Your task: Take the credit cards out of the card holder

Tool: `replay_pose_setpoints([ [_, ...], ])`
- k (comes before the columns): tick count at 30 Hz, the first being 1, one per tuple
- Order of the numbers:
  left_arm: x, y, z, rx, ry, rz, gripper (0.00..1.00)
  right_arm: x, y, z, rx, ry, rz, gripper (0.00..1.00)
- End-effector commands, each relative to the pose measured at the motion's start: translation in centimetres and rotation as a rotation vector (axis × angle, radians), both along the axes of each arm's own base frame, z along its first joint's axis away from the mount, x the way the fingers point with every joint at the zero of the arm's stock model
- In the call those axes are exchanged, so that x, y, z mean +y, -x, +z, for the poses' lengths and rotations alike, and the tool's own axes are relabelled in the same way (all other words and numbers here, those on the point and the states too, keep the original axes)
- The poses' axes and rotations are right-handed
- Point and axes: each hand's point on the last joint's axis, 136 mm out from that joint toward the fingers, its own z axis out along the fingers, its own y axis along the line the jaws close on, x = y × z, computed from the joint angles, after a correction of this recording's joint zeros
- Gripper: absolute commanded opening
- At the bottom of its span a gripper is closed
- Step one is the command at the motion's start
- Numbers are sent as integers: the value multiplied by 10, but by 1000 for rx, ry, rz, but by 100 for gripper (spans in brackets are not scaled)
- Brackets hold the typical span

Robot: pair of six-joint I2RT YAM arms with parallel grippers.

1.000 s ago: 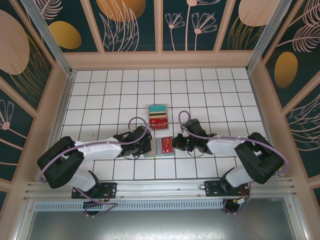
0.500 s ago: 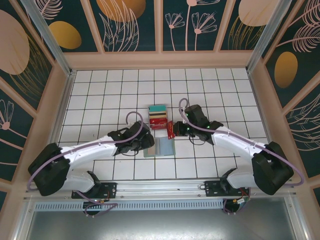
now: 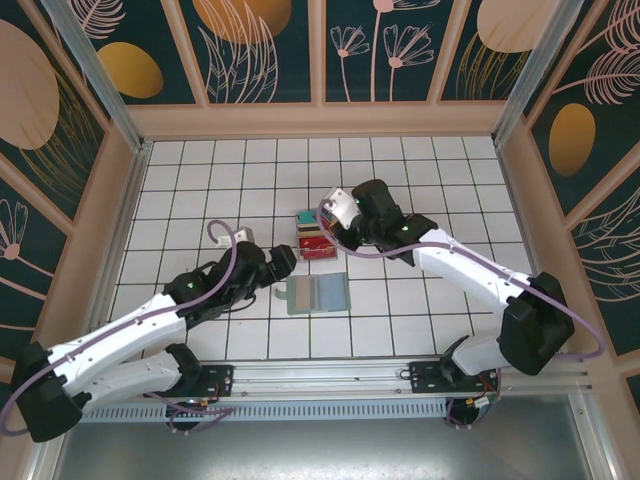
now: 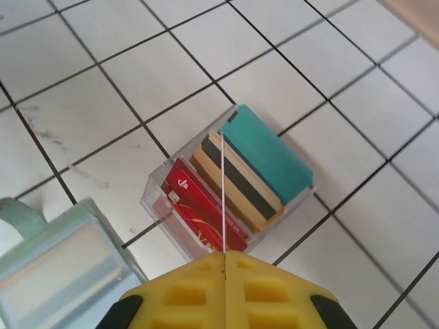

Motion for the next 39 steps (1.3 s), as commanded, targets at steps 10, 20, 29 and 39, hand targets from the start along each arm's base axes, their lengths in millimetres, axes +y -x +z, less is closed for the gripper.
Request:
replay_pose_setpoints([
  [10,42,12,-15,26,-31,145,98,25,8,-44,-210,399,350,0],
  [20,49,18,-20,44,-47,154,98,29,-3,-66,-215,457,347,0],
  [29,54,22,-22,47,-32,164,99,31,-7,-70,-215,478,349,0],
  [39,55,23,-23,45,-31,162,98,41,1,-59,-222,490,370,0],
])
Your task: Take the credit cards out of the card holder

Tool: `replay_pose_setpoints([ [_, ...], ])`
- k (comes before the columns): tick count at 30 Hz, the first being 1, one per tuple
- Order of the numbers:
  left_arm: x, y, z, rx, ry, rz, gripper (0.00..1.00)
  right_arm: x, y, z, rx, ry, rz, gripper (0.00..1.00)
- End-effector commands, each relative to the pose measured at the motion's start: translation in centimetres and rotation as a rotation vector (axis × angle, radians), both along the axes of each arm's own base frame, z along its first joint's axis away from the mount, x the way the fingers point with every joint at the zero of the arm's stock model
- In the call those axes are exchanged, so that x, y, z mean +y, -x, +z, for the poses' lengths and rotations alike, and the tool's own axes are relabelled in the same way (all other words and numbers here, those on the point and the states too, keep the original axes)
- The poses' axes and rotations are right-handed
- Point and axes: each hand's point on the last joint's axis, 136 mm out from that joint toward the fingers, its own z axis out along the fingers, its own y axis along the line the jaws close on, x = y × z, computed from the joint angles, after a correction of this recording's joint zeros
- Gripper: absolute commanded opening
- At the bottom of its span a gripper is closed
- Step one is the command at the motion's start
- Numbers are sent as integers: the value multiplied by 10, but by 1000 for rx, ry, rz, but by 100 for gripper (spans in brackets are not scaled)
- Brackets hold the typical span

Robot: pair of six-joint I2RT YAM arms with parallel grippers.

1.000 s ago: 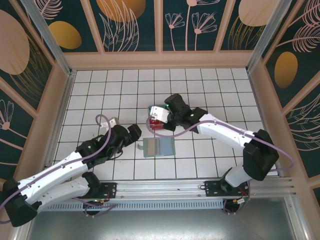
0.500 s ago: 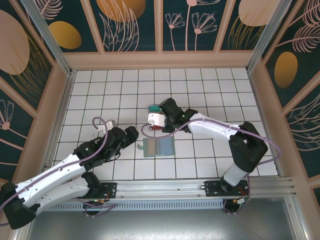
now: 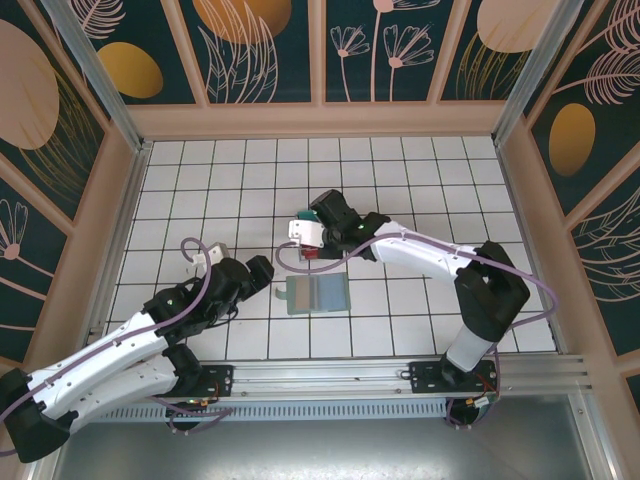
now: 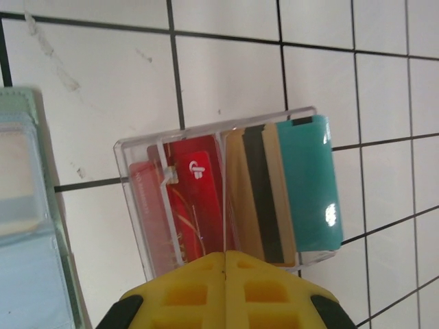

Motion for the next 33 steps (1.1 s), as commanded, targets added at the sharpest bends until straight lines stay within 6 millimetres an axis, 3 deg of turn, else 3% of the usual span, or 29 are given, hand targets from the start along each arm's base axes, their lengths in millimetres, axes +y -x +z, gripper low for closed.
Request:
replay_pose_setpoints([
  [1,8,1,-6,5,-20,25,99,2,7,-2,-5,42,22,0],
  [7,5,1,-9,16,-17,17,98,-5,10,-22,15,66,26,0],
  [21,6,3,-8,17,-12,15,98,-9,4,-38,51,74,-1,0],
  [28,7,4,-8,15,-10,16,98,-10,-13,-35,8,71,-55,11],
  [30,7,4,-9,16,-11,15,99,-9,-19,-35,-1,65,-79,21],
  [33,7,4,-9,15,-13,15,98,-9,-29,-36,-22,70,-111,22],
])
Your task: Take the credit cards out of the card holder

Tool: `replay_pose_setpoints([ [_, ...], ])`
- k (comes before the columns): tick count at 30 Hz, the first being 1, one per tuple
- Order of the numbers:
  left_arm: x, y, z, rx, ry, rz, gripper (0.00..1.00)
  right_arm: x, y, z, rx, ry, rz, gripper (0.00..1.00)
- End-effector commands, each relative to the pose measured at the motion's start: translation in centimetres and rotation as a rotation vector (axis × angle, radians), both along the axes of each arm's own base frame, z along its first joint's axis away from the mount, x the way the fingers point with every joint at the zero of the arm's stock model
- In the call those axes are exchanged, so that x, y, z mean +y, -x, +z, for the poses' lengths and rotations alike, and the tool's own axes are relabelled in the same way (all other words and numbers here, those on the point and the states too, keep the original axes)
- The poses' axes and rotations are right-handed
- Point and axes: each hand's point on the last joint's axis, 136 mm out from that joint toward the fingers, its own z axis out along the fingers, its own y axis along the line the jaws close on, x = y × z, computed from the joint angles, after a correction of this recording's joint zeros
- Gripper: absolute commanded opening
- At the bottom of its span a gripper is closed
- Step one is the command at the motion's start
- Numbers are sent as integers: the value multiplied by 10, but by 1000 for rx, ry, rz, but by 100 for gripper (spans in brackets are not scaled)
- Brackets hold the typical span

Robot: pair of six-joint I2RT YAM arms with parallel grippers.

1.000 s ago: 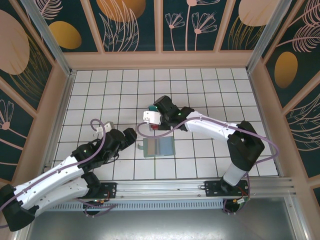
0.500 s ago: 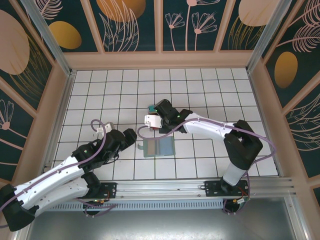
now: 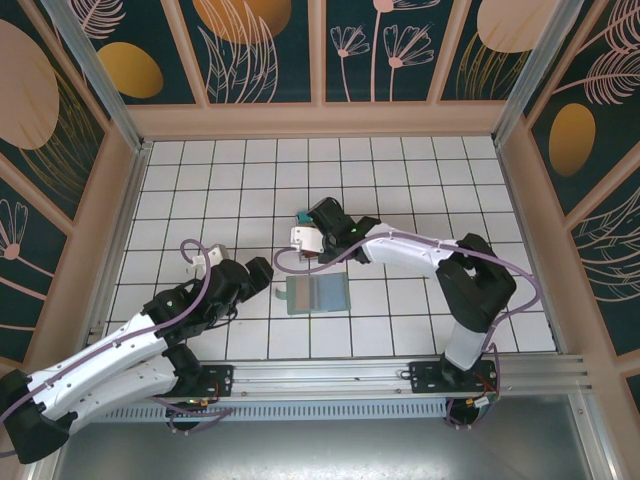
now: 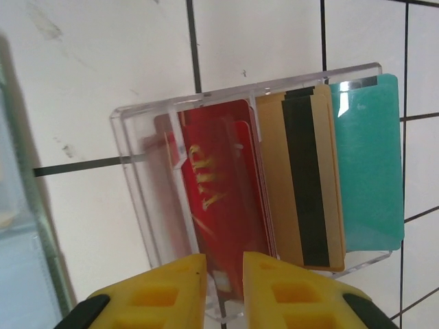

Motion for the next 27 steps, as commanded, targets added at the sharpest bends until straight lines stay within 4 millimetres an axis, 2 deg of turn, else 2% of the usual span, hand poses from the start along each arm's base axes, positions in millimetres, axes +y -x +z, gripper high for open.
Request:
replay_pose_setpoints([
  [1,6,2,-5,13,-11,15,98,3,-22,8,-57,-19,-69,23],
  [6,6,2,-5,11,-12,12,99,4,-41,25,-97,-86,-162,25],
  [12,0,1,-3,-1,-3,-15,98,-2,-49,56,-99,-234,-293,25],
  [16,-13,0,1,-21,31,-73,94,-7,-41,87,-7,-447,-448,26],
  [18,-23,-1,4,-34,59,-107,92,-11,-31,94,70,-548,-529,27],
  [22,-45,-5,5,-40,109,-175,84,-22,-5,90,232,-694,-671,28],
  [27,-71,-8,-5,-11,135,-250,72,-48,29,57,439,-783,-952,31],
])
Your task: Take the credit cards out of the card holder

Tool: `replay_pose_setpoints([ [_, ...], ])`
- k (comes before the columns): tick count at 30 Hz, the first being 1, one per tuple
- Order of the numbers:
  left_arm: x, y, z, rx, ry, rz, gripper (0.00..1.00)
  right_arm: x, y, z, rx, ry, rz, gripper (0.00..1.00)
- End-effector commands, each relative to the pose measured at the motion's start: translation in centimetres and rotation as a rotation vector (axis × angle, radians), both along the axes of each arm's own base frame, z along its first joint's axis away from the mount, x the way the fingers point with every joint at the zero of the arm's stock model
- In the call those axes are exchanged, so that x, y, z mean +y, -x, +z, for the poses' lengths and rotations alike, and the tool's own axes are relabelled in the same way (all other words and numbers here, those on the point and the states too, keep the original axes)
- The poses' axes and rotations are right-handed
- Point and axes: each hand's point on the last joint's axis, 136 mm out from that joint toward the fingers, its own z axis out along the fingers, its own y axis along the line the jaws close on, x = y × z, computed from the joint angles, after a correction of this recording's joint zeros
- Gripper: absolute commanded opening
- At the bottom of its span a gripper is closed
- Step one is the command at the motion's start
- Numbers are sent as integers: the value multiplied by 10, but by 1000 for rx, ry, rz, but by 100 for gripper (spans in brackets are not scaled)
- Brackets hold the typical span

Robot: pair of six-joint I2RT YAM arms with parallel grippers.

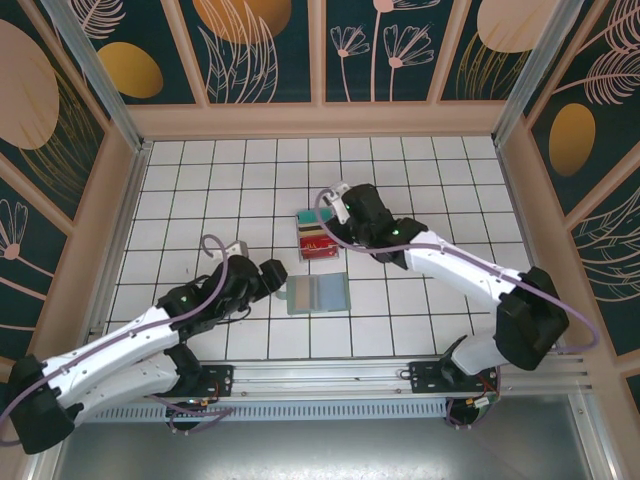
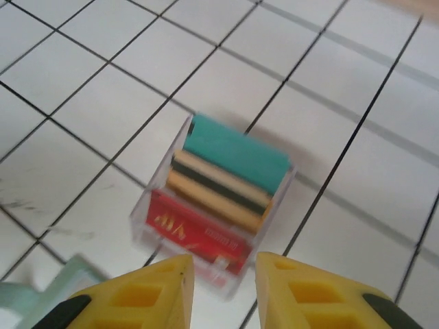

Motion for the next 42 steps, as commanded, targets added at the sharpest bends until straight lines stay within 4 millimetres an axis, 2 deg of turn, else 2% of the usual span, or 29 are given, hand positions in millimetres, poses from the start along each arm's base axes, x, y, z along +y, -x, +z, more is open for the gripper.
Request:
replay_pose_setpoints([
  [1,-23,-3,0,-14,56,-79,71,-20,28,-42,272,-135,-208,31],
  [2,-27,-4,-3,-11,61,-90,68,-28,34,-53,321,-164,-270,31],
  [3,-31,-4,-5,-10,70,-101,65,-26,41,-56,366,-205,-275,31],
  [9,-47,-5,-23,28,60,-156,61,-34,77,-101,559,-342,-350,36],
  [15,-50,-2,-41,60,51,-170,56,-32,88,-124,639,-370,-368,37],
  [28,-57,5,-69,118,26,-206,53,-24,97,-157,711,-320,-369,29],
  [32,-56,6,-79,139,2,-207,53,-24,99,-159,714,-315,-373,24],
  [42,-53,12,-105,202,-54,-211,53,-23,101,-161,721,-307,-371,24],
])
